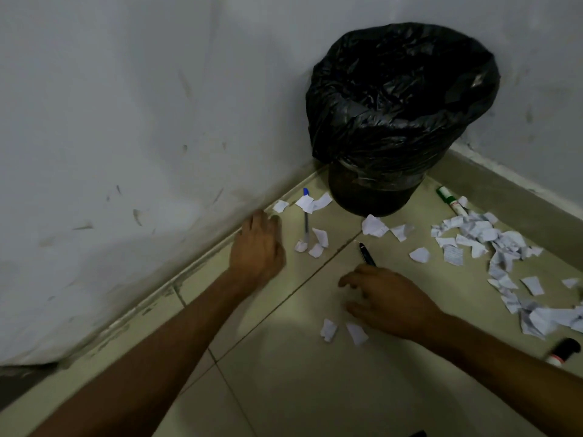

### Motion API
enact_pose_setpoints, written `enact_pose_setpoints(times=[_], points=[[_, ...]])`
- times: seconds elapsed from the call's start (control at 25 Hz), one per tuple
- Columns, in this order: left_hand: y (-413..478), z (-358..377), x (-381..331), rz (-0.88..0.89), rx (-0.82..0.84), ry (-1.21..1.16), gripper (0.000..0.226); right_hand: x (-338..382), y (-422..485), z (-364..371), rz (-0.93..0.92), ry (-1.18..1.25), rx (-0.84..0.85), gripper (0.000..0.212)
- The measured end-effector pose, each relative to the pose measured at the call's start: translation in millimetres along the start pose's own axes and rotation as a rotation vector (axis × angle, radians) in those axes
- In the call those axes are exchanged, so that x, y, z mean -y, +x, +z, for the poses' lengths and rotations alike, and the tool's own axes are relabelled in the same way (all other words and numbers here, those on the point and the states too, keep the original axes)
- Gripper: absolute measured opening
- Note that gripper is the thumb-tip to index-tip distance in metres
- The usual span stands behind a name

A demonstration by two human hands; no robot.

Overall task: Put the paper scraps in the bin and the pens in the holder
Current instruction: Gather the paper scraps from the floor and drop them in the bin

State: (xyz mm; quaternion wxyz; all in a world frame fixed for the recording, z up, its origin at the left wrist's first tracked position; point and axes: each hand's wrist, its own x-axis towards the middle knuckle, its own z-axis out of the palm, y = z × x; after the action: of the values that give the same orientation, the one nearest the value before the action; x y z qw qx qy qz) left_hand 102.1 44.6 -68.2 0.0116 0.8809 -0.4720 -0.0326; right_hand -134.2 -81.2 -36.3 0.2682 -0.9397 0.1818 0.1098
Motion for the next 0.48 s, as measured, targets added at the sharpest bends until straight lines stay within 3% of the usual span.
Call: enact_pose_setpoints(times=[0.12,0.24,0.36,0.48], points=[[3.7,9.2,2.2,0.04,0.1,0.012,0.03,-3.5,29.8,-22.8,-0.022,-0.038,-0.094,0.041],[-19.7,6.0,-17.9,0.172,0.102,-0.115,0.034,-4.4,77.0,-41.4,-0.12,-0.164,-0.162,0.037],[24.3,-2.1,-8.5,0.147,-0.022,-0.134,0.053,-5.8,136.4,-41.3,-0.167,-0.203,-0.195,0.051],[68.6,7.5,2.8,0.147,0.066,-0.03,0.056,-13.2,171.2,-22.0,-0.129,-0.237,-0.075,0.069]])
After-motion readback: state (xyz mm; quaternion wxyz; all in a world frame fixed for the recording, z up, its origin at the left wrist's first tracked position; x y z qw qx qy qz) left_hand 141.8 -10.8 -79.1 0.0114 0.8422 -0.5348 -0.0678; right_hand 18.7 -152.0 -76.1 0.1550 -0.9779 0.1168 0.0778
